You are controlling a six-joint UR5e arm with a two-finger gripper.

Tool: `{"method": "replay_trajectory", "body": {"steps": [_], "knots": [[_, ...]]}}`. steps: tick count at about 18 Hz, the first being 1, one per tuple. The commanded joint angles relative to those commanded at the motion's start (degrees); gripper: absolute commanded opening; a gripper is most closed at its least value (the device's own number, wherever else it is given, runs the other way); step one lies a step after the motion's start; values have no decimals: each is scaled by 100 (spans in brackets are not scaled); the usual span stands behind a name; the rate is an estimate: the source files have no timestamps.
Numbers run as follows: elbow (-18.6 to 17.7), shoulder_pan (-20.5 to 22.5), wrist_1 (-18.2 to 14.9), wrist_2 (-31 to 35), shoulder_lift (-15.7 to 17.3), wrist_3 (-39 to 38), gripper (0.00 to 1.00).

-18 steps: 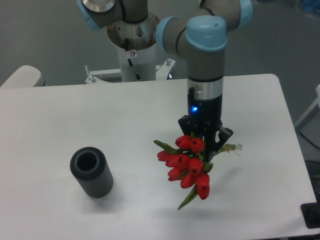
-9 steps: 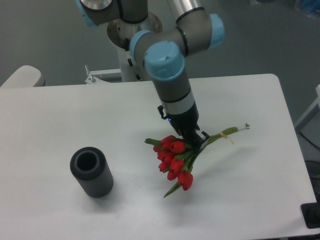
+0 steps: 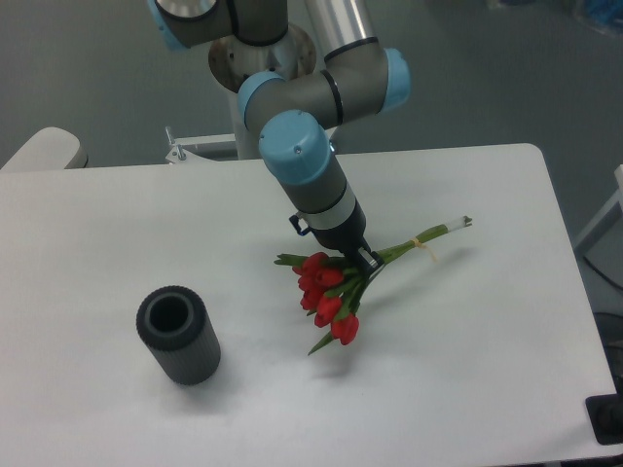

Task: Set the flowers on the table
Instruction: 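Tilt and lower the tulips until they lie flat on the table, then open the gripper to release the tulip stems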

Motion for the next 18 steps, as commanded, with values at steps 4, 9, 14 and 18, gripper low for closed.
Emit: {"method": "replay_trajectory", "body": {"steps": [4, 9, 14, 18], "knots": [[-132, -18, 35, -26, -158, -35, 33], [-132, -106, 53, -44, -334, -79, 34], [-18, -132, 79, -44, -352, -52, 89], [228, -115, 70, -70, -326, 9, 98]]}}
